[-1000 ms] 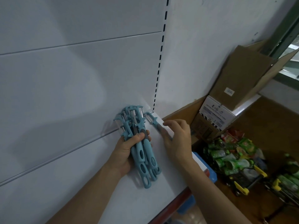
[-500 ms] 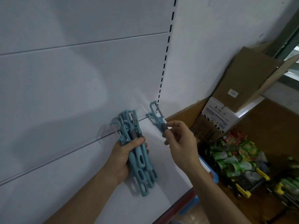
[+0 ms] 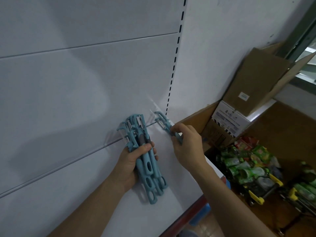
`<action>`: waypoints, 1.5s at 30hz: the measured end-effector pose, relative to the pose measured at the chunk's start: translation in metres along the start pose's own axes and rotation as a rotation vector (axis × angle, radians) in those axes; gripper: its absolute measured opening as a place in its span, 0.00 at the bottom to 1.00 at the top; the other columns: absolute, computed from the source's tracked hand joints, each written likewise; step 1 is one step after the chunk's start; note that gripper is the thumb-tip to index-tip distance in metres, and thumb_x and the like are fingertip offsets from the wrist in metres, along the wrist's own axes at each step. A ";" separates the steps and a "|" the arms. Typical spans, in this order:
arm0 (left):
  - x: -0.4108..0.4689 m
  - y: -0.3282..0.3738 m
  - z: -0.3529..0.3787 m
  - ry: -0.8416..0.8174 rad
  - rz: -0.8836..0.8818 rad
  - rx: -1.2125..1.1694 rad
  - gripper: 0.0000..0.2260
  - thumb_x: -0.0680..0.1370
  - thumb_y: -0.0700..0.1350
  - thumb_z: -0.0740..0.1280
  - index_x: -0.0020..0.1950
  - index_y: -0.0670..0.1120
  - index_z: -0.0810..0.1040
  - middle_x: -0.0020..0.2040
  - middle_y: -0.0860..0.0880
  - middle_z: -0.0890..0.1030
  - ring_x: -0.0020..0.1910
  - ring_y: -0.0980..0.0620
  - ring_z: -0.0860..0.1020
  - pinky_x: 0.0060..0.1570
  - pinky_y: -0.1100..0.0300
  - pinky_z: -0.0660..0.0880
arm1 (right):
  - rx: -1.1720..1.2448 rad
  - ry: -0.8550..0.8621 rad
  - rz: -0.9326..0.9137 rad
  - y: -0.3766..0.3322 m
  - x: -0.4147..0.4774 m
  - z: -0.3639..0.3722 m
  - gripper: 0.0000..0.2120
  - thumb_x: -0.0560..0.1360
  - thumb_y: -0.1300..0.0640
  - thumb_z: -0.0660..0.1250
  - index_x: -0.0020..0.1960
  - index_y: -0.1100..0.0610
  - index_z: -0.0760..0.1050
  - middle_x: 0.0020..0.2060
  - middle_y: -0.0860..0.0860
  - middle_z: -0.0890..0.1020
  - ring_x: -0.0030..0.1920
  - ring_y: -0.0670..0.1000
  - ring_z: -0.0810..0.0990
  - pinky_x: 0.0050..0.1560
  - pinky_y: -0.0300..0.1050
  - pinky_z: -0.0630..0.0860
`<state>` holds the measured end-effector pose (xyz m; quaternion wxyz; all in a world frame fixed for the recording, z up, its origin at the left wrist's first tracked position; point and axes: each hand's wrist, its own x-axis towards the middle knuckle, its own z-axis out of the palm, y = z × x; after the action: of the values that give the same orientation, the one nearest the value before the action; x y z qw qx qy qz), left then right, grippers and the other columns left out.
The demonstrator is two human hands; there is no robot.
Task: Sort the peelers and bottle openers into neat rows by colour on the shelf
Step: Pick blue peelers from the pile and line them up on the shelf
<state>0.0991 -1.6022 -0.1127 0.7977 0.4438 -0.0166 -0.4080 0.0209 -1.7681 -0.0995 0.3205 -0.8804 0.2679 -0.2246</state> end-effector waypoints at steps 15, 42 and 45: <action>0.001 0.001 0.002 -0.034 -0.024 -0.020 0.11 0.69 0.39 0.73 0.50 0.37 0.81 0.41 0.41 0.81 0.40 0.46 0.81 0.46 0.53 0.83 | -0.302 -0.019 -0.038 0.005 -0.003 0.014 0.13 0.79 0.50 0.69 0.62 0.51 0.80 0.58 0.49 0.76 0.55 0.50 0.69 0.50 0.45 0.66; 0.000 0.002 0.001 -0.022 -0.033 -0.004 0.11 0.70 0.40 0.73 0.50 0.38 0.82 0.43 0.41 0.82 0.42 0.46 0.82 0.44 0.54 0.83 | -0.163 0.016 0.001 0.023 -0.001 0.016 0.11 0.78 0.55 0.70 0.60 0.48 0.81 0.60 0.46 0.78 0.55 0.42 0.67 0.50 0.35 0.65; 0.000 0.002 0.001 -0.024 -0.035 -0.003 0.11 0.70 0.41 0.73 0.50 0.38 0.82 0.43 0.41 0.82 0.42 0.47 0.82 0.45 0.53 0.83 | -0.185 0.032 0.009 0.025 -0.001 0.017 0.11 0.78 0.54 0.70 0.60 0.47 0.80 0.60 0.45 0.79 0.56 0.45 0.69 0.54 0.45 0.70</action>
<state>0.1000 -1.6027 -0.1105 0.7910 0.4379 -0.0177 -0.4270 0.0217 -1.7765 -0.1281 0.2344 -0.9014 0.2964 -0.2114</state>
